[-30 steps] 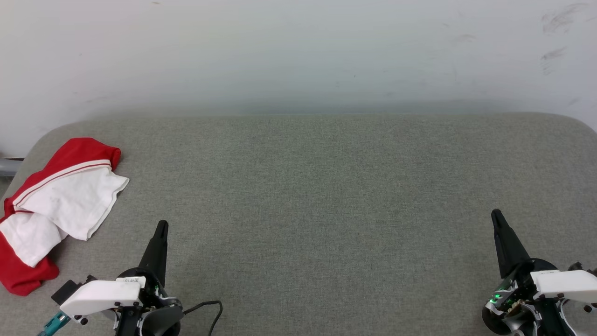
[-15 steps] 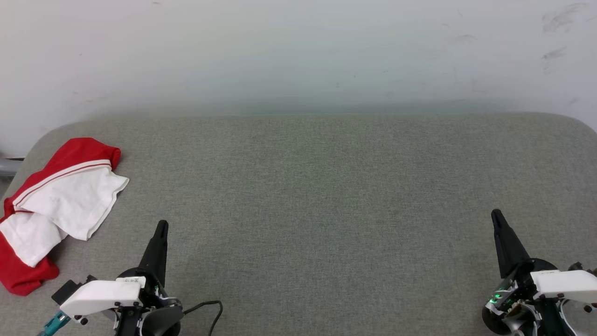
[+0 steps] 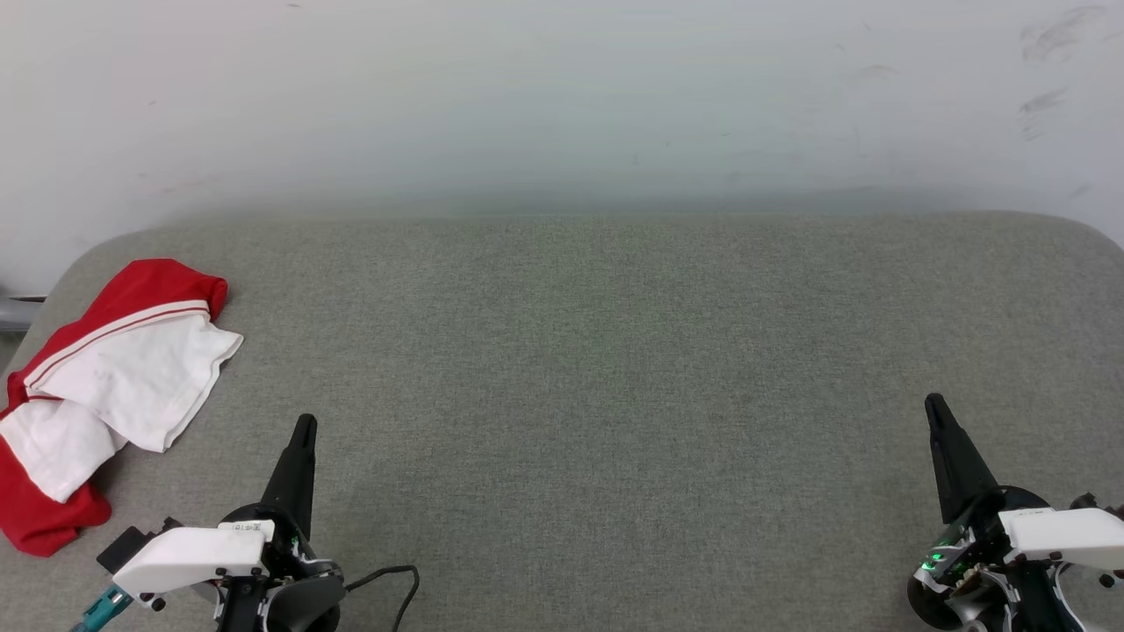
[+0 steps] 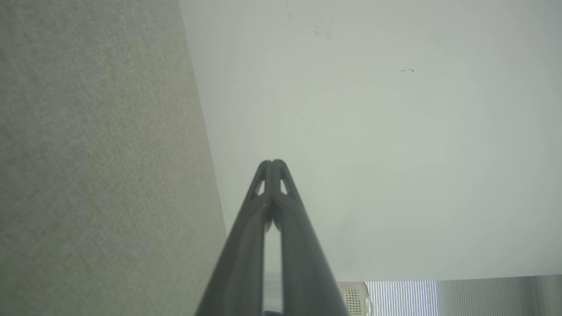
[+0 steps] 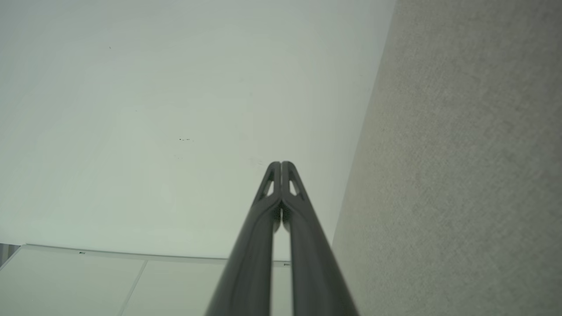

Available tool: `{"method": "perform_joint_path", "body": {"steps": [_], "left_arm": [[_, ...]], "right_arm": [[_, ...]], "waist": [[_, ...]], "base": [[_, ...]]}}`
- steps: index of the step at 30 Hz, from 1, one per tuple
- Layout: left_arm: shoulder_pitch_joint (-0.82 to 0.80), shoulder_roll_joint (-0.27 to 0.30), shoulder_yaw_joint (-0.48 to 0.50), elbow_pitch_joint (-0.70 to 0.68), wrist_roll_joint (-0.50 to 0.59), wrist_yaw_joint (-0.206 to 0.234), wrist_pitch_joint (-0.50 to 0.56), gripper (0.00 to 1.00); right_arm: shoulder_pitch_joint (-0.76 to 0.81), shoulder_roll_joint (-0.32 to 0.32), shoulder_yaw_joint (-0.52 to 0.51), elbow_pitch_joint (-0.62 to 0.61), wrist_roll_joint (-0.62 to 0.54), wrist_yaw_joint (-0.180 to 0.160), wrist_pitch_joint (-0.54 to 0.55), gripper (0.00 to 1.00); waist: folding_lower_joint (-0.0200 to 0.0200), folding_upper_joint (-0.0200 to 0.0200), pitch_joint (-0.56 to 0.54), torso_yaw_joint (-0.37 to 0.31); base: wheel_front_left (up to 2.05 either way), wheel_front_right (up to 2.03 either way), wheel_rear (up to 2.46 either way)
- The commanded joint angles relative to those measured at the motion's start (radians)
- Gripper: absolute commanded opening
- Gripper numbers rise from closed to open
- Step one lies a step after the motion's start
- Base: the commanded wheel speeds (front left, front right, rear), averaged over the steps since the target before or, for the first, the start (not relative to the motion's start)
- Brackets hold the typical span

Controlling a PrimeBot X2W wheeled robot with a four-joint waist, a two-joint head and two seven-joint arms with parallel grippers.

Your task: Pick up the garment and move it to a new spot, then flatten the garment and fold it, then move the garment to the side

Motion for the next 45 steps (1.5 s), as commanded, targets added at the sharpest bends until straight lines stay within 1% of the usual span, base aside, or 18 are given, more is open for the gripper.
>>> {"method": "perform_joint_path", "body": {"steps": [1, 45], "left_arm": [[-0.011, 0.0, 0.001, 0.0, 0.004, 0.0, 0.003, 0.0], [-0.011, 0.0, 0.001, 0.0, 0.004, 0.0, 0.003, 0.0]], "right_arm": [[-0.015, 0.005, 0.0, 0.0, 0.0, 0.0, -0.002, 0.0], [-0.015, 0.005, 0.0, 0.0, 0.0, 0.0, -0.002, 0.0]], "waist": [[0.0, 0.0, 0.0, 0.0], [0.0, 0.0, 0.0, 0.0]], "base": [[0.0, 0.0, 0.0], [0.0, 0.0, 0.0]]}}
